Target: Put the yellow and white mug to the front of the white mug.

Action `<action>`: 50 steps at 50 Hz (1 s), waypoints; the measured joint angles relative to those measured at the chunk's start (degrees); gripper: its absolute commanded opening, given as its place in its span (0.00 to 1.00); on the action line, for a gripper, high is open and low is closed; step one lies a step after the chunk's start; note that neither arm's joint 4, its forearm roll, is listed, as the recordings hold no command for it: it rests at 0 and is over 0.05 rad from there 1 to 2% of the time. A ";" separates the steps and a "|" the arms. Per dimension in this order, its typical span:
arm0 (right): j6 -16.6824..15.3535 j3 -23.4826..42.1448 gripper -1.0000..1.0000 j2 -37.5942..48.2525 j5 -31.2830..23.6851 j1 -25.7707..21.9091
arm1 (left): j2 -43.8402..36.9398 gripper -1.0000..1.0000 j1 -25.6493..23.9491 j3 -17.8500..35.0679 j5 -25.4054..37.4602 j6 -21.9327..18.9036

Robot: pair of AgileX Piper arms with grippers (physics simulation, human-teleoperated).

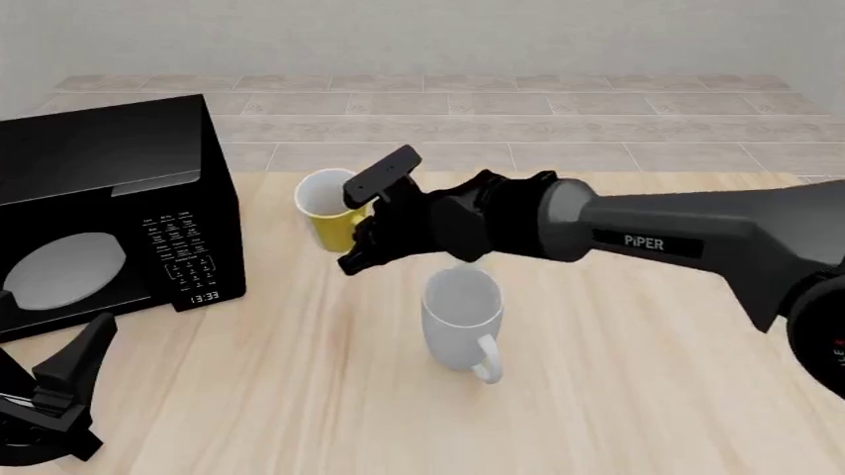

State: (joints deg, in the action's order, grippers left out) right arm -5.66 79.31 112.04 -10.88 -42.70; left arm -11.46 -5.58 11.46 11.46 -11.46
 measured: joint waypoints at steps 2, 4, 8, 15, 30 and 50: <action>-0.04 -0.26 0.00 -0.47 0.00 0.45 | 0.00 1.00 0.00 0.00 0.00 0.00; -0.07 -0.56 0.00 -0.90 0.03 0.91 | 0.00 1.00 0.00 0.00 0.00 0.00; -0.13 -1.19 0.00 -1.72 0.11 1.92 | 0.00 1.00 0.00 0.00 0.00 0.00; -0.26 -2.28 0.00 -3.06 0.19 3.86 | 0.00 1.00 0.00 0.00 0.00 0.00; -0.09 -3.73 0.00 -4.32 0.49 8.25 | 0.00 1.00 0.00 0.00 0.00 0.00; 0.22 -4.88 0.00 -3.32 1.53 12.16 | 0.00 1.00 0.00 0.00 0.00 0.00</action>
State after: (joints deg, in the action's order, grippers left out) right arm -5.45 74.43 108.72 -9.35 -30.54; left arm -11.46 -5.58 11.46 11.46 -11.46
